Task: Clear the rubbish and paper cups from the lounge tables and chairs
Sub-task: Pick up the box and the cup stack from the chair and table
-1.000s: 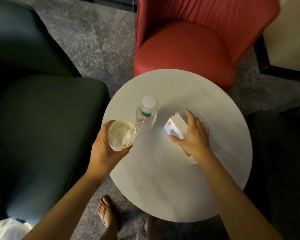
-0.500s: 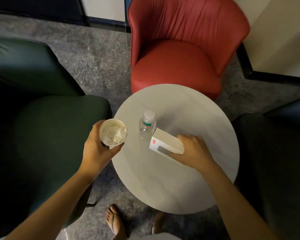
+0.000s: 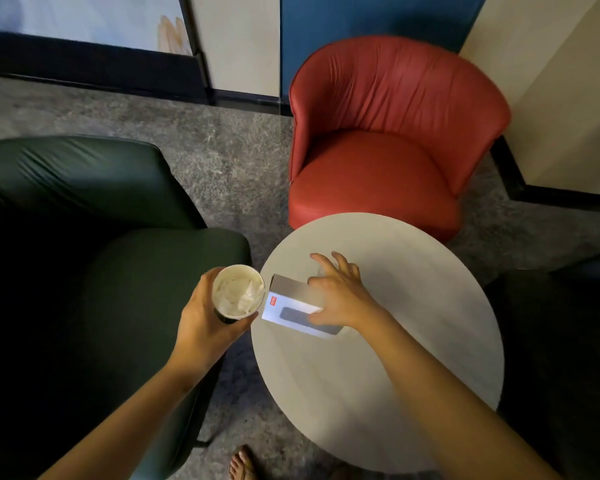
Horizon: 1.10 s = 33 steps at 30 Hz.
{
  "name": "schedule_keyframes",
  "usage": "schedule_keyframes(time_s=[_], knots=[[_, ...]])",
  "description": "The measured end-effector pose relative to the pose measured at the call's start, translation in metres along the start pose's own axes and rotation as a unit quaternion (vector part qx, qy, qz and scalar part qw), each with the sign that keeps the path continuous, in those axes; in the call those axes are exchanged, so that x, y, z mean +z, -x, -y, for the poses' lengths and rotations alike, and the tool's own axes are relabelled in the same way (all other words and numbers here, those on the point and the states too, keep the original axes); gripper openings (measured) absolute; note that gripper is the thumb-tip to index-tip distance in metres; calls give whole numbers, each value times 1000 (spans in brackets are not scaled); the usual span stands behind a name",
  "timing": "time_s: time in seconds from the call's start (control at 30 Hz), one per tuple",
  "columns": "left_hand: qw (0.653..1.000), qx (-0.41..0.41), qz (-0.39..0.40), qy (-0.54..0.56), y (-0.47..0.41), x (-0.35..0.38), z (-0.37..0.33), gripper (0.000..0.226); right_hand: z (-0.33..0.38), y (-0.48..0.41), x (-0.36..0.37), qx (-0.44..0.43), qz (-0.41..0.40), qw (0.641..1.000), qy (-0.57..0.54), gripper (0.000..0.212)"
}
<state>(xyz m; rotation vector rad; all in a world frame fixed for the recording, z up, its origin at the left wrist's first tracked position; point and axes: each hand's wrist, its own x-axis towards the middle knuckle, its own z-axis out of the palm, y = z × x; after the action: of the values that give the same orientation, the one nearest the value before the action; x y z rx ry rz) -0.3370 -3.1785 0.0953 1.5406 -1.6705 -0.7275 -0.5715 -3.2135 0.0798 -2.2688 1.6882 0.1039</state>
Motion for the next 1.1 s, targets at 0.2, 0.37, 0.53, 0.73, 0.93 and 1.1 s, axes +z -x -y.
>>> schedule_keyframes(time_s=[0.2,0.37,0.53,0.73,0.93,1.1], knots=[[1000,-9,-3,-16,3,-1,13,76,-5,-14,16,-1,5,1000,3,29],[1000,-8,10,-29,1,10,7,75,-9,-19,13,15,26,999,-19,23],[999,18,38,-13,-11,27,-23,71,-25,-3,-7,48,17,998,-26,28],[994,61,88,5,-25,69,-81,67,-78,54,-39,107,-39,993,-31,55],[980,108,166,23,-17,137,-157,69,-143,133,-58,220,-75,972,-28,53],[940,179,291,7,3,186,-223,66,-177,218,-57,359,-91,928,-50,53]])
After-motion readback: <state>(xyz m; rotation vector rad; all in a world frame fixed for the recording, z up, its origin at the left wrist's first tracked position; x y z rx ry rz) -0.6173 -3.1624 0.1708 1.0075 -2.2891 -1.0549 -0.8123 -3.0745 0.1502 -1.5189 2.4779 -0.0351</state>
